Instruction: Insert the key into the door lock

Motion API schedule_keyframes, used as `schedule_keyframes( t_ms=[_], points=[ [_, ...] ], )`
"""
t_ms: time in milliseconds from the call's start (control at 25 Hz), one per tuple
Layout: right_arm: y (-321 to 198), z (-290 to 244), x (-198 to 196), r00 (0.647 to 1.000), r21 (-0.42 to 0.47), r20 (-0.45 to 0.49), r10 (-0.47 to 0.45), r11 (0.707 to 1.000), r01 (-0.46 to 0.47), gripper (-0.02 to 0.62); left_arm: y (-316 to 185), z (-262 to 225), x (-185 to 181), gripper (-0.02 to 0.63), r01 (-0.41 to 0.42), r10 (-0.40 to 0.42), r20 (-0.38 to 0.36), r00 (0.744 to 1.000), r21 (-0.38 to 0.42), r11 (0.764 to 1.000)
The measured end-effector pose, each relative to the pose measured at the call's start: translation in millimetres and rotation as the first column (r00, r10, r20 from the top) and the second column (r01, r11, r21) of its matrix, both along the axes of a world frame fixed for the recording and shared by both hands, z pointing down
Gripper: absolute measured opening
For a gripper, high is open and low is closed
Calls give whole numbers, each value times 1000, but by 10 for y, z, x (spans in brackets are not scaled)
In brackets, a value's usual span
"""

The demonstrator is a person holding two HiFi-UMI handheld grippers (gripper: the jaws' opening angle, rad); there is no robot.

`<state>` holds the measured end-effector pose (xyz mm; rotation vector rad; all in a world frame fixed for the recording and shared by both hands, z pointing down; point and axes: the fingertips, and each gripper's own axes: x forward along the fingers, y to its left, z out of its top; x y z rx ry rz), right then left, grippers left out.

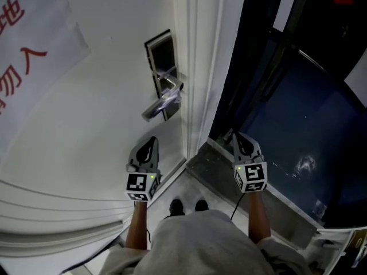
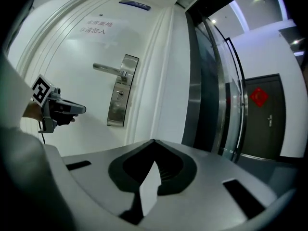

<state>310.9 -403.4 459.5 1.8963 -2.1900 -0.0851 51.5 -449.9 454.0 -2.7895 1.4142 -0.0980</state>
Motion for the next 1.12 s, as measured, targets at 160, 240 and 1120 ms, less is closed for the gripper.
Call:
schedule_keyframes(
  t_ms=[160,240,1120],
  points=[
    [78,34,101,999,1,15,41,999,-41,21,-6,30,12,17,-3,3,-2,1000,-8,1000],
    [95,45,121,999,-2,20,49,999,-49,21,-5,66,8,18,-1,1,1,1000,-20,1000],
    [-5,32,-2,999,-3,-16,27,1000,-27,21,-38,131,-9,18,5,-5,-9,1000,-28,1000]
  ],
)
